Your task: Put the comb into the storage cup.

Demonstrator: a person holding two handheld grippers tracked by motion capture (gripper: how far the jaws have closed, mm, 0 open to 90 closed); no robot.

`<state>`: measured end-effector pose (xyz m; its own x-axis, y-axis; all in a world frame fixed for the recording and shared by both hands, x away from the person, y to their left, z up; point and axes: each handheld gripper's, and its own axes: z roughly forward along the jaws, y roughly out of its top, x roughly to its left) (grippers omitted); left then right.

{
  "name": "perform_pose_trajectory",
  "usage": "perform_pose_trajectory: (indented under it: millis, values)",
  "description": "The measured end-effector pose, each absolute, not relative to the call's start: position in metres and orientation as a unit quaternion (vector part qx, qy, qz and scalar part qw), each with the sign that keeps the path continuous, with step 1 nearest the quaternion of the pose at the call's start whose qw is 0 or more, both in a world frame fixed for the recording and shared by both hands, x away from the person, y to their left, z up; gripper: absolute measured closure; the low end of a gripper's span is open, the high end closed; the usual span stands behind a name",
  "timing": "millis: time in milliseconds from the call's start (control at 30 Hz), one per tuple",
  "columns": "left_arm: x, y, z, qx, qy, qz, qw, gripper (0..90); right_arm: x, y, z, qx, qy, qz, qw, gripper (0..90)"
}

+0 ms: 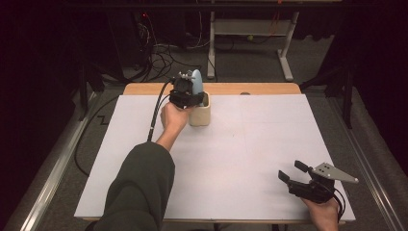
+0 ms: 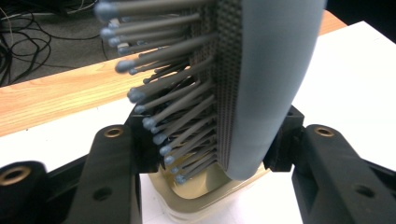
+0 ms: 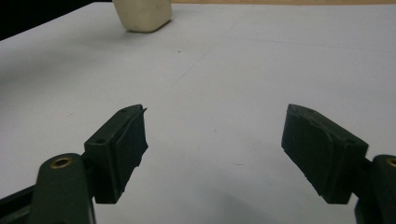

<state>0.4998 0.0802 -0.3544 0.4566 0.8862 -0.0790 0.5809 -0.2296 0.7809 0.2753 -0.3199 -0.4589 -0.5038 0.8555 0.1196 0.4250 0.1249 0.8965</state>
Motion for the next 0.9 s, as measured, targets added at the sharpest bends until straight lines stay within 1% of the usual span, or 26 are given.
perform_pose_trajectory:
  millis: [267, 467, 700, 767, 800, 900]
  values:
    - [0.4986, 0.0798, -0.3534, 0.765, 0.476, 0.204, 0.383, 46.5, 0.2755, -0.3195, -0.4591, 0.445, 0.718, 0.487, 0.221, 23.2]
    - [0.4966, 0.082, -0.3493, 0.76, 0.472, 0.214, 0.392, 40.0, 0.2755, -0.3194, -0.459, 0.444, 0.719, 0.488, 0.221, 23.5]
    - [0.4941, 0.0833, -0.3462, 0.76, 0.468, 0.22, 0.395, 36.8, 0.2753, -0.3195, -0.4589, 0.444, 0.718, 0.488, 0.221, 23.5]
    - [0.4947, 0.0842, -0.3468, 0.761, 0.467, 0.218, 0.393, 34.6, 0.2752, -0.3192, -0.4588, 0.444, 0.718, 0.488, 0.22, 23.5]
    - [0.4949, 0.0849, -0.3471, 0.762, 0.465, 0.22, 0.394, 29.7, 0.2752, -0.3193, -0.4589, 0.444, 0.718, 0.488, 0.22, 23.5]
    - [0.4951, 0.087, -0.3469, 0.762, 0.463, 0.228, 0.391, 27.4, 0.2753, -0.3197, -0.4588, 0.443, 0.718, 0.489, 0.222, 23.6]
